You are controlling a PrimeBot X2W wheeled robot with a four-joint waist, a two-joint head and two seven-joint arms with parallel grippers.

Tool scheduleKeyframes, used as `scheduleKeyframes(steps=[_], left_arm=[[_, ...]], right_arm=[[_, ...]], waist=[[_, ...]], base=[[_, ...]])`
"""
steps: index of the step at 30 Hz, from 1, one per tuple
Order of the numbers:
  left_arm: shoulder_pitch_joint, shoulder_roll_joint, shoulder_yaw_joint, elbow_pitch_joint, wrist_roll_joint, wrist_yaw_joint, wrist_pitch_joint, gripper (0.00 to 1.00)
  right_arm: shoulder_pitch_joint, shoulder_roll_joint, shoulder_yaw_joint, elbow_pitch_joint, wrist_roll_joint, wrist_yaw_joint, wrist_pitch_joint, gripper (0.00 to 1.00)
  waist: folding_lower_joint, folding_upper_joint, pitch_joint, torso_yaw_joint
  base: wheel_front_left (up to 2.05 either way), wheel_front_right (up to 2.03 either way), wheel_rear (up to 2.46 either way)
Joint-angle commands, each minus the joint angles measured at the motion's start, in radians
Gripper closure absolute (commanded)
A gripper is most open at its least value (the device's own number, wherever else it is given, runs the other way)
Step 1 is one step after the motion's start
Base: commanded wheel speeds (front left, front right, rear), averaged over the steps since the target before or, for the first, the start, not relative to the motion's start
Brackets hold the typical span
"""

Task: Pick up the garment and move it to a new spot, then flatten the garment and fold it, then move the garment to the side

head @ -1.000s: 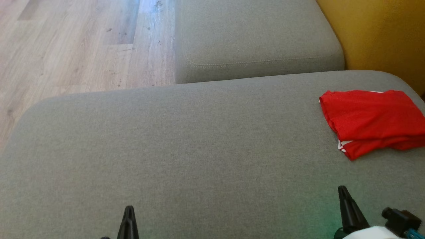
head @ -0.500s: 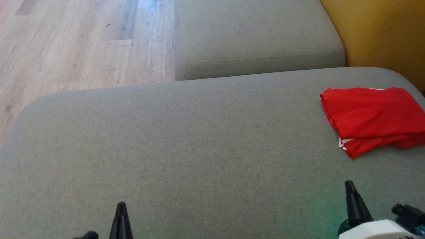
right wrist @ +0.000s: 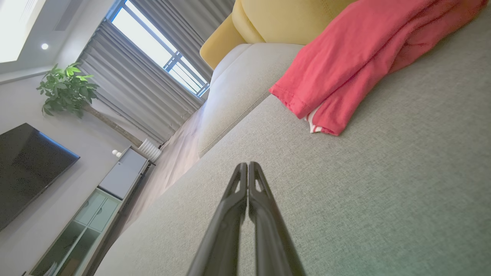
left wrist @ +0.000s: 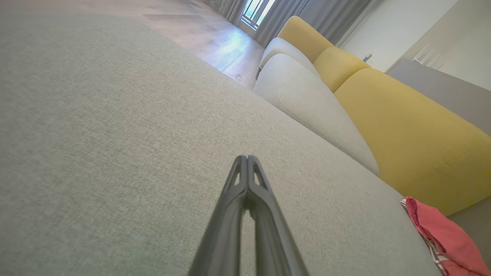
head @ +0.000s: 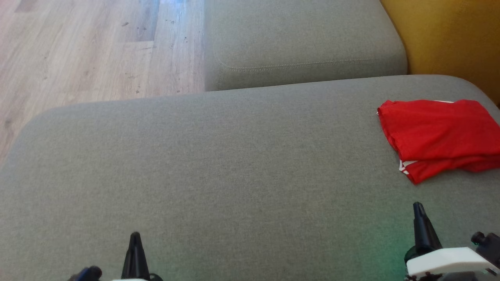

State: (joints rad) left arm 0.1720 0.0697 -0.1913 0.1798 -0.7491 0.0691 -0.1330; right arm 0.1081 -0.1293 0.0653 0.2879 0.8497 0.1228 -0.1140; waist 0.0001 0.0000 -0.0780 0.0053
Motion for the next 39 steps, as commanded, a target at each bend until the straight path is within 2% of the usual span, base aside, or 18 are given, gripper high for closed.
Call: scheduleKeyframes(steps=[1, 39], left_arm=[[-0.06, 0.01, 0.029, -0.029, -0.022, -0.008, 0.004, 1.0], [-0.168, 0.012, 0.143, 0.017, -0.46, -0.104, 0.106, 1.0]], right_arm=[[-0.053, 0.0, -0.002, -0.035, 0.021, 0.003, 0.004, 1.0], [-0.134, 0.034, -0.083, -0.039, 0.396, 0.006, 0.109, 1.0]], waist=[[-0.0001, 0.0, 0.001, 0.0], [-0.0001, 0.0, 0.041, -0.003]], base=[[0.0, 0.0, 0.0], [0.0, 0.0, 0.0]])
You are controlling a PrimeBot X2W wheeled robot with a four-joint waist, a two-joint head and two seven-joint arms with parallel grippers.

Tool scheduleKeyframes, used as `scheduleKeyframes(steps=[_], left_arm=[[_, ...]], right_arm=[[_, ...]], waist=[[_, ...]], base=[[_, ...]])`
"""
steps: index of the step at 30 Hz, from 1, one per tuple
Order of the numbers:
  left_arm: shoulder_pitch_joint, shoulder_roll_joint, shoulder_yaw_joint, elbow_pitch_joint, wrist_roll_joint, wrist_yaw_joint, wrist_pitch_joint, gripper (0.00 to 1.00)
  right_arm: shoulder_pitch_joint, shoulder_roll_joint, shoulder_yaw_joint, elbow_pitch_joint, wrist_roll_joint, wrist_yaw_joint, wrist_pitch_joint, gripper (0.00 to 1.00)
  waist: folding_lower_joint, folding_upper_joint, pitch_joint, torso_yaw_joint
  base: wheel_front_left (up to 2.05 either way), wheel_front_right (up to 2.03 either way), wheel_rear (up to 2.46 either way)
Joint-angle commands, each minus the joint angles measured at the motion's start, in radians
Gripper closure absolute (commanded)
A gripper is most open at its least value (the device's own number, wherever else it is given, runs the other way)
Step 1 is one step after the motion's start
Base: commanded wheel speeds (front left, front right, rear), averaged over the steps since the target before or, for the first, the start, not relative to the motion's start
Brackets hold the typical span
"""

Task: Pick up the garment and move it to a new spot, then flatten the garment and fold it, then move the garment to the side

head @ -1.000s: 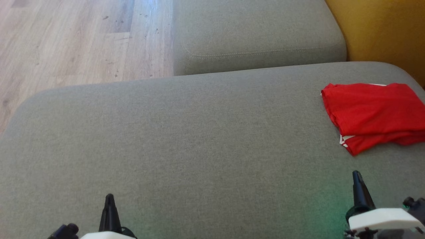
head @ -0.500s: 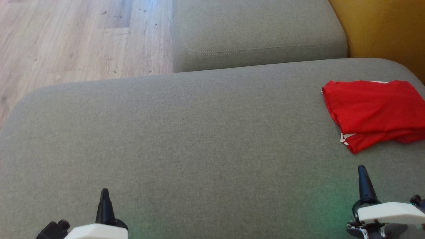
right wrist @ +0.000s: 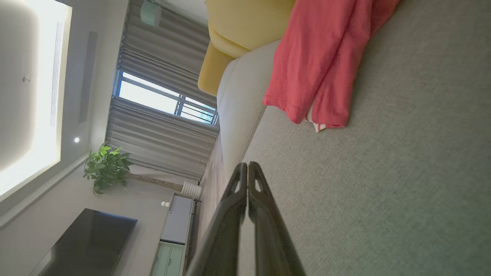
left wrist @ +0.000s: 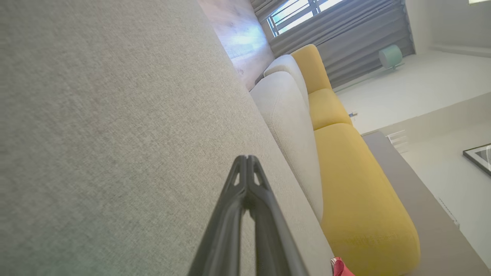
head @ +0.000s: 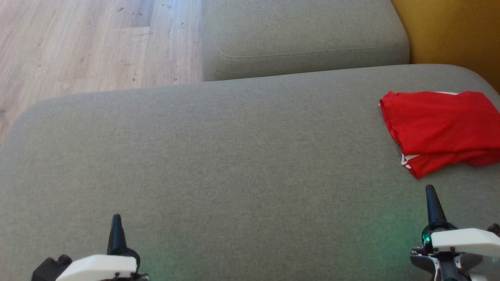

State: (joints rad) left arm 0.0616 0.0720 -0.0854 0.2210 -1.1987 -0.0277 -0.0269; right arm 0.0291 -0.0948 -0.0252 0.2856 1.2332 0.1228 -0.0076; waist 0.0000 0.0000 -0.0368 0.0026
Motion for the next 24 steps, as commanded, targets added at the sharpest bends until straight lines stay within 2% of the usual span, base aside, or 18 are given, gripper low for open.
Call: scheduleKeyframes(steps=[1, 24], left_arm=[[-0.06, 0.01, 0.041, -0.023, -0.022, -0.01, 0.003, 1.0], [-0.128, 0.008, 0.117, 0.006, -0.291, -0.069, 0.07, 1.0]], right_arm=[[-0.057, 0.0, 0.005, -0.037, 0.022, 0.006, 0.006, 1.0], [-0.107, 0.023, -0.047, -0.04, 0.254, 0.007, 0.073, 1.0]], waist=[[0.0, 0.0, 0.001, 0.0], [0.0, 0.0, 0.026, -0.002]], base=[[0.0, 0.0, 0.0], [0.0, 0.0, 0.0]])
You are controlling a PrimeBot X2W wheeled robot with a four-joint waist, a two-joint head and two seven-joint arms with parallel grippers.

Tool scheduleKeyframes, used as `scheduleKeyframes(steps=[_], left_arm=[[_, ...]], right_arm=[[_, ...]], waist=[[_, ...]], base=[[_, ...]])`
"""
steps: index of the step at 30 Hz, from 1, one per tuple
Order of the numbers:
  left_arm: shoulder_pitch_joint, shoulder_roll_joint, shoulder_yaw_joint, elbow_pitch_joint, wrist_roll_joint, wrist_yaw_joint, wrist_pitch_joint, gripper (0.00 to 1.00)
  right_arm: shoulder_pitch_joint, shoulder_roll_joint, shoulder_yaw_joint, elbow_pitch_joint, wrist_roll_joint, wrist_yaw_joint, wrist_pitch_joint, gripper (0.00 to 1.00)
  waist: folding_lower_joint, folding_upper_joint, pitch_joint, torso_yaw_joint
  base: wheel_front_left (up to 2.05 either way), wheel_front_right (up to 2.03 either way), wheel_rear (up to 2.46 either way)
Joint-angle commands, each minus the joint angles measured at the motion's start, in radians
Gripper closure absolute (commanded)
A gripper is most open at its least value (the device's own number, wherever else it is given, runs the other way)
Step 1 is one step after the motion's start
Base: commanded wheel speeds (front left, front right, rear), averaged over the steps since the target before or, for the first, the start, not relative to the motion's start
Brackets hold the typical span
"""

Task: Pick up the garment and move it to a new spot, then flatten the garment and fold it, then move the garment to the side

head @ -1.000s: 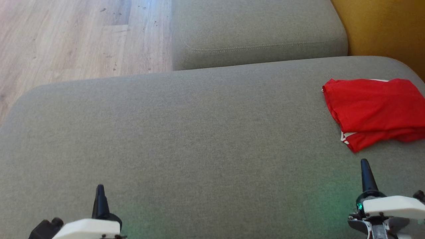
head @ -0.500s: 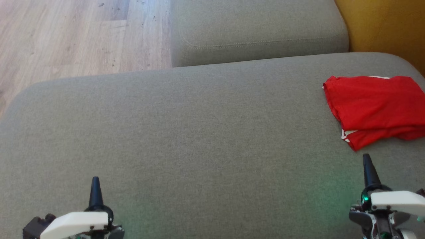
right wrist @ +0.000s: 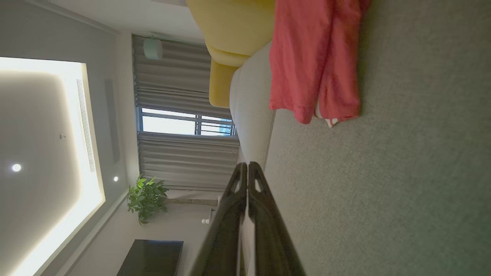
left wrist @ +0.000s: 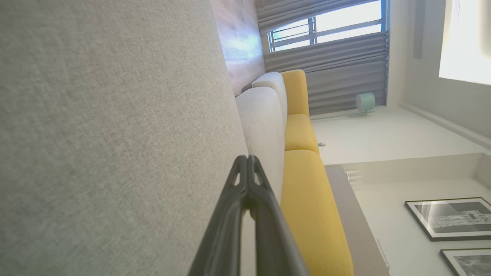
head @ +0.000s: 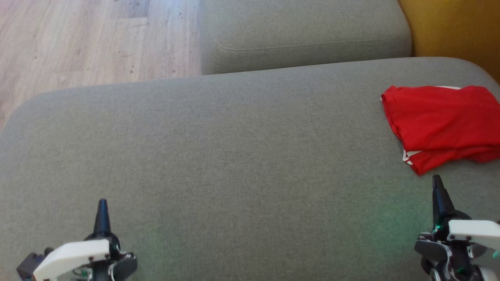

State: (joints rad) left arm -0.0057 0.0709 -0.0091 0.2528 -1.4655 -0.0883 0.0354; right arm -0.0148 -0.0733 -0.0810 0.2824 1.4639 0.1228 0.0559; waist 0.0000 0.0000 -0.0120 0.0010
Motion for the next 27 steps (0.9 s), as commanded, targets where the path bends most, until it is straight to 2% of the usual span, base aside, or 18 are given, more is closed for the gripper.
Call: scheduleKeyframes(steps=[1, 12, 27], left_arm=[[-0.064, 0.009, 0.044, -0.025, -0.036, -0.011, 0.011, 1.0], [-0.099, 0.007, 0.084, -0.009, -0.175, -0.042, 0.047, 1.0], [-0.1, 0.003, 0.09, -0.009, -0.17, -0.042, 0.052, 1.0]], right_arm=[[-0.066, 0.002, 0.007, -0.037, 0.034, 0.007, 0.013, 1.0], [-0.092, 0.014, -0.021, -0.038, 0.154, 0.008, 0.048, 1.0], [-0.092, 0.016, -0.023, -0.038, 0.153, 0.008, 0.05, 1.0]], waist=[[0.0, 0.0, 0.002, 0.0], [0.0, 0.0, 0.015, -0.001], [0.0, 0.0, 0.015, -0.001]], base=[[0.0, 0.0, 0.0], [0.0, 0.0, 0.0], [0.0, 0.0, 0.0]])
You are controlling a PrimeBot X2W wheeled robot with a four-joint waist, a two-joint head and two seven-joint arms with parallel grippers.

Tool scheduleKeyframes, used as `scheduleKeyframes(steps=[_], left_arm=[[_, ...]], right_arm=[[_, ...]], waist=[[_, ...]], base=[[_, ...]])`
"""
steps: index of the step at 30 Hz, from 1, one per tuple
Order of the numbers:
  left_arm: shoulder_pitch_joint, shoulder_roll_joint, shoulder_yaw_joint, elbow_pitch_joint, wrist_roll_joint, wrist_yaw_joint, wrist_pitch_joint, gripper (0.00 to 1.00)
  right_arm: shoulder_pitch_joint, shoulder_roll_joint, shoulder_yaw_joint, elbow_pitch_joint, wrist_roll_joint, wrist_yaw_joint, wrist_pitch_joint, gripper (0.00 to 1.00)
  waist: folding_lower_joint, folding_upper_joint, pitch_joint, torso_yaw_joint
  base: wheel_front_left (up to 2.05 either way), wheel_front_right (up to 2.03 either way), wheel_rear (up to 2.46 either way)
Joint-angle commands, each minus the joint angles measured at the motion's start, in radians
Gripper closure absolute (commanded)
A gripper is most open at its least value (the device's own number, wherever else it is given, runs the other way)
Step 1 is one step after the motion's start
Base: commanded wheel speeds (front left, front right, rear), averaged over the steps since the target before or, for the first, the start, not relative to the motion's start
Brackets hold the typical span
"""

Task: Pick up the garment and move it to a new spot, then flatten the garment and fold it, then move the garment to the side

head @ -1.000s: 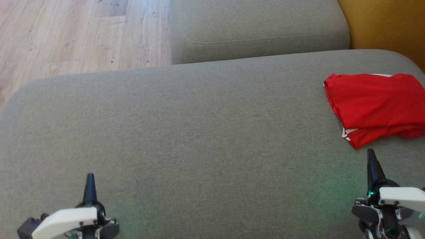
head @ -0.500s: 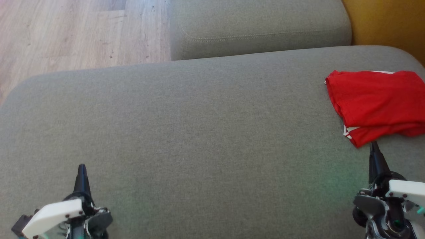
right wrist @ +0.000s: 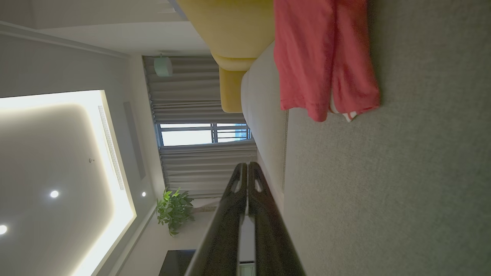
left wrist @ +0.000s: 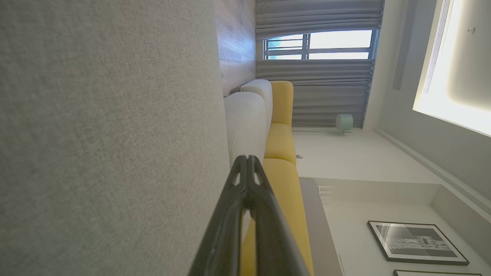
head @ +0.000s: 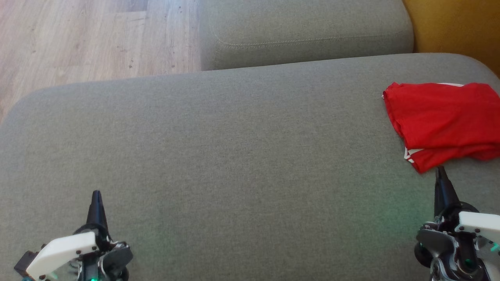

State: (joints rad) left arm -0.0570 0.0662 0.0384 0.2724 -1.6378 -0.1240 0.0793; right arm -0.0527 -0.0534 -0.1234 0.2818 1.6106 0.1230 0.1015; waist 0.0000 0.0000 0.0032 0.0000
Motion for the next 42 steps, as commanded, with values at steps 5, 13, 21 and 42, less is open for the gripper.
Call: scheduleKeyframes(steps=[5, 13, 21, 42], left_arm=[[-0.048, 0.006, 0.045, -0.029, 0.004, -0.007, 0.009, 1.0], [-0.049, 0.004, 0.048, -0.028, 0.006, -0.007, 0.012, 1.0], [-0.049, 0.002, 0.05, -0.028, 0.008, -0.007, 0.014, 1.0], [-0.049, -0.002, 0.056, -0.028, 0.013, -0.007, 0.019, 1.0]], right_arm=[[-0.054, -0.004, 0.018, -0.038, 0.005, 0.008, 0.005, 1.0], [-0.054, -0.003, 0.017, -0.037, 0.004, 0.008, 0.006, 1.0], [-0.055, -0.002, 0.016, -0.037, 0.003, 0.008, 0.006, 1.0], [-0.055, -0.001, 0.014, -0.037, 0.002, 0.008, 0.008, 1.0]], waist=[[0.0, 0.0, 0.0, 0.0], [0.0, 0.0, 0.0, 0.0], [0.0, 0.0, 0.0, 0.0], [0.0, 0.0, 0.0, 0.0]], base=[[0.0, 0.0, 0.0], [0.0, 0.0, 0.0], [0.0, 0.0, 0.0], [0.0, 0.0, 0.0]])
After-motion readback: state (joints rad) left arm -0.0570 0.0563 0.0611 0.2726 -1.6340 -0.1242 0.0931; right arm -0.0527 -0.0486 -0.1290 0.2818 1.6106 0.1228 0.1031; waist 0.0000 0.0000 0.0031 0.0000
